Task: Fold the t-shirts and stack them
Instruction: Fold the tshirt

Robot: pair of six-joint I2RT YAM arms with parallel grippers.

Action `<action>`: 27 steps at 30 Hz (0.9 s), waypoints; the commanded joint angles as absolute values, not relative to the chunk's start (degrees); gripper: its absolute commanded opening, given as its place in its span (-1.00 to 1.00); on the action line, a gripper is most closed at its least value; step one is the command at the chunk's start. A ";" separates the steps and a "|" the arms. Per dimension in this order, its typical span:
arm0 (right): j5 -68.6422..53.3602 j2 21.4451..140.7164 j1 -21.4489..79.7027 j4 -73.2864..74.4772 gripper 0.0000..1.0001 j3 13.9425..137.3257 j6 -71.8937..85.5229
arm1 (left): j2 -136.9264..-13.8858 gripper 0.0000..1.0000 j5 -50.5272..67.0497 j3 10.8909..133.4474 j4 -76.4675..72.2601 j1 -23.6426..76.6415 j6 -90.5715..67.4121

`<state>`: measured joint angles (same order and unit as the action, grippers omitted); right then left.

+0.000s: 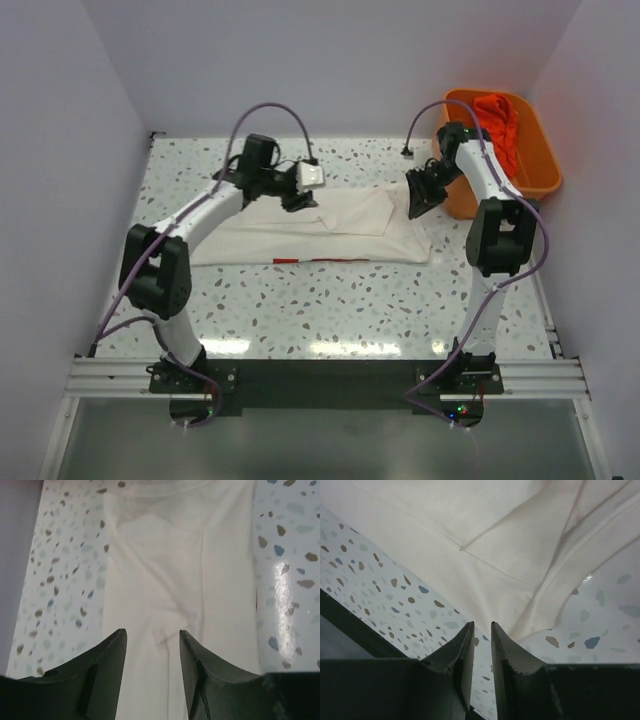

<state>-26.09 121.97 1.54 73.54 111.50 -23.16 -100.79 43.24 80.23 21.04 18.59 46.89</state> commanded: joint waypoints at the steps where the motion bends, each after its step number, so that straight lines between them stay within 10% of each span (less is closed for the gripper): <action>1: -30.41 122.26 1.67 70.59 -0.53 106.10 -19.43 | -107.65 0.01 43.06 84.27 7.31 25.82 45.62; 27: -25.31 124.10 1.67 65.39 -0.55 99.05 -16.44 | -130.69 -0.25 41.14 94.39 0.88 40.34 52.82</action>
